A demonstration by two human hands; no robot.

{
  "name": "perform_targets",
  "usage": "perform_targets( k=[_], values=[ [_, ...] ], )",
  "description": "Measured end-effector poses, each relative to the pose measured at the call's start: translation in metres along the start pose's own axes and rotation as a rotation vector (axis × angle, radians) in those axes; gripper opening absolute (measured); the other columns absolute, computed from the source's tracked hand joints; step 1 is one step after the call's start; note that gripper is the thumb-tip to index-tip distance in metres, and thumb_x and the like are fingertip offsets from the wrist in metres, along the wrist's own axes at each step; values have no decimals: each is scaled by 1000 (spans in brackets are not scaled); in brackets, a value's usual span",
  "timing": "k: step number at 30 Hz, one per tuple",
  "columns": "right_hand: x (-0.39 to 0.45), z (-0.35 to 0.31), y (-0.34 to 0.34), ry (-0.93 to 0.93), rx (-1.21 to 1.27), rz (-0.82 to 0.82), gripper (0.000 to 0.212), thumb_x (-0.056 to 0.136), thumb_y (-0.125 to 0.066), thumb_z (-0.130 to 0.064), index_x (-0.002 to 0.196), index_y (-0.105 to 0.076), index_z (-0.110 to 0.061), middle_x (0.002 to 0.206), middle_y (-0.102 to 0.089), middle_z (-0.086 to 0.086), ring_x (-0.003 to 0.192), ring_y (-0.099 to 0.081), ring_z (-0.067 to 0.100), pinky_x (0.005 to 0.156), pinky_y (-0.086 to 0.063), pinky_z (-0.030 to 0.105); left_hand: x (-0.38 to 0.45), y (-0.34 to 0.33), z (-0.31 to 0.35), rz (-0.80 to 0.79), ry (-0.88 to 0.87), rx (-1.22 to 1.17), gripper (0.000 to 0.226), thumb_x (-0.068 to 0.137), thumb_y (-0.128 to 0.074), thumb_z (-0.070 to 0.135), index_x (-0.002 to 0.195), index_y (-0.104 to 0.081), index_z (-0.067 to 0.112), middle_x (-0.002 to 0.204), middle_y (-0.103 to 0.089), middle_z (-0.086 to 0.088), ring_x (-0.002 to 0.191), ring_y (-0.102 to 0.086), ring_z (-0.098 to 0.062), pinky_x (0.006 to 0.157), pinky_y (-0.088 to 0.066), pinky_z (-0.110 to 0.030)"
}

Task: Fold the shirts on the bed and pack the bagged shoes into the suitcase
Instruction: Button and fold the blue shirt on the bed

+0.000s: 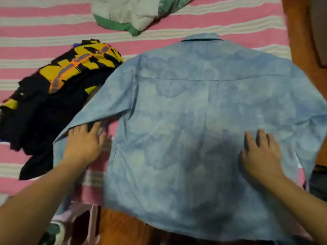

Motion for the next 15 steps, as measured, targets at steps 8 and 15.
perform_targets(
  k=[8, 15],
  values=[
    [-57, -76, -12, -80, 222, -28, 59, 85, -49, -30, 136, -55, -2, 141, -46, 32, 126, -45, 50, 109, -37, 55, -129, -54, -7, -424, 247, -108, 51, 93, -44, 49, 128, -55, 14, 134, -50, -27, 124, -44, -49, 103, -37, -60],
    [-185, 52, -1, -718, 226, -136, 41, 92, -64, -16, 128, -53, -1, 128, -49, 31, 118, -45, 47, 103, -35, 55, -169, -74, 45, -336, 396, -612, 39, 95, -67, 29, 115, -55, -2, 102, -58, -30, 99, -56, -49, 85, -47, -55]
  ],
)
Point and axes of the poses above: each hand's wrist, its own x-axis towards the middle knuckle, its own y-axis out of the back of the hand, z = x × y, the point moved 2 cm from there along x, towards the middle knuckle
